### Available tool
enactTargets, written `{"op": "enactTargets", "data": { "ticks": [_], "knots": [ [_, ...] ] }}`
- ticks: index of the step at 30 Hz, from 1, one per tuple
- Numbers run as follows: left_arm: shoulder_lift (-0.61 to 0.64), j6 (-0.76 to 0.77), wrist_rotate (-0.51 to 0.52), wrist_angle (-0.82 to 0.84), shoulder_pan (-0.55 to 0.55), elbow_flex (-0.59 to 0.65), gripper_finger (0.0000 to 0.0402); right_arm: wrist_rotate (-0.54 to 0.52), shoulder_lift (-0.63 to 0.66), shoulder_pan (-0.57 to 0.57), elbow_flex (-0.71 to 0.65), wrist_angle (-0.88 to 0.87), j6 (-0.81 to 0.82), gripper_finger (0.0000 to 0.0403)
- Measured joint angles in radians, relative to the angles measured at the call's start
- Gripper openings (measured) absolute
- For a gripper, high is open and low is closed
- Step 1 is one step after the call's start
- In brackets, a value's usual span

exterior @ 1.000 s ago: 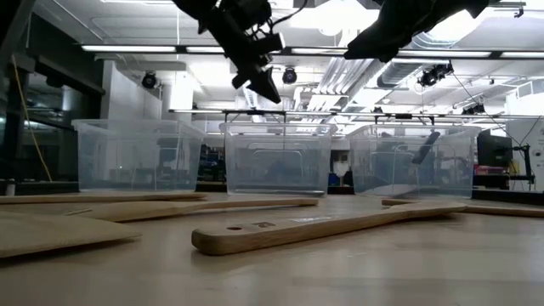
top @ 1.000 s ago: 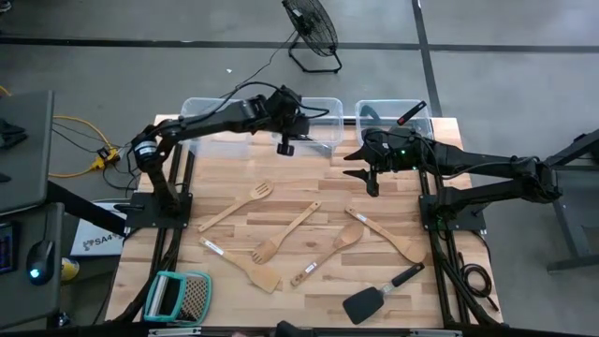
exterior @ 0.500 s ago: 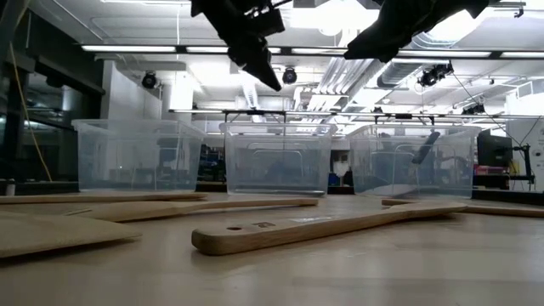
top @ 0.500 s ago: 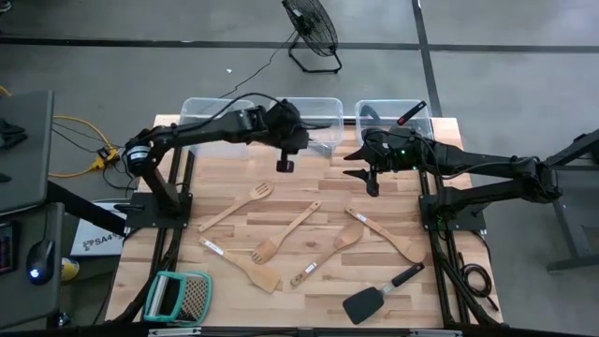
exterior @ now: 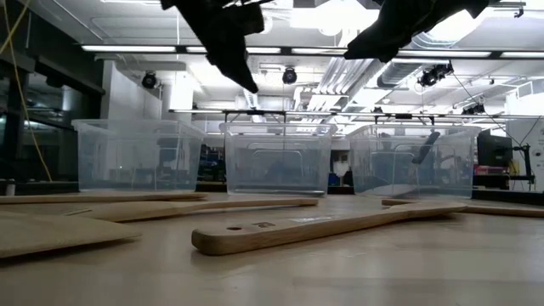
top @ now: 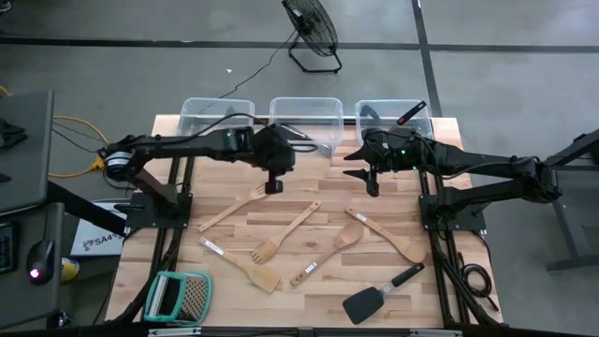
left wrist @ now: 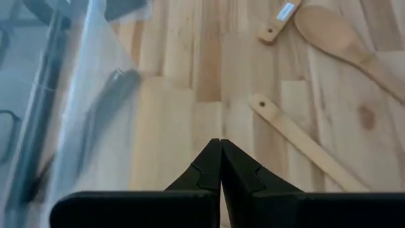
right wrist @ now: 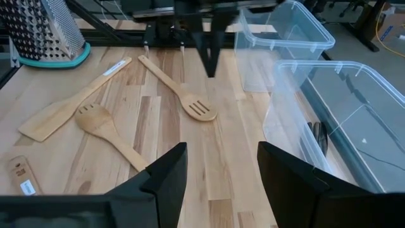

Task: Pick & Place Kitchen Items
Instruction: Put the brown wooden spoon into the left transparent bin

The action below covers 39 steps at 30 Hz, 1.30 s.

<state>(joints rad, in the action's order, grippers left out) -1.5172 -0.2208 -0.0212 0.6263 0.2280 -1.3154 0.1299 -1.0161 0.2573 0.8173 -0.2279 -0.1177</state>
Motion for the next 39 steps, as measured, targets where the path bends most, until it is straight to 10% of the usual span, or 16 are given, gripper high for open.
{"op": "enactTargets", "data": {
  "ticks": [21, 39],
  "knots": [
    [0.253, 0.481, -0.035, 0.066, -0.023, 0.317, 0.0005, 0.000, 0.000, 0.000, 0.000, 0.000, 0.000, 0.0184],
    [0.282, 0.677, 0.013, 0.280, -0.067, 0.382, 0.0133, 0.000, 0.000, 0.000, 0.000, -0.001, 0.000, 0.0184]
  ]
}}
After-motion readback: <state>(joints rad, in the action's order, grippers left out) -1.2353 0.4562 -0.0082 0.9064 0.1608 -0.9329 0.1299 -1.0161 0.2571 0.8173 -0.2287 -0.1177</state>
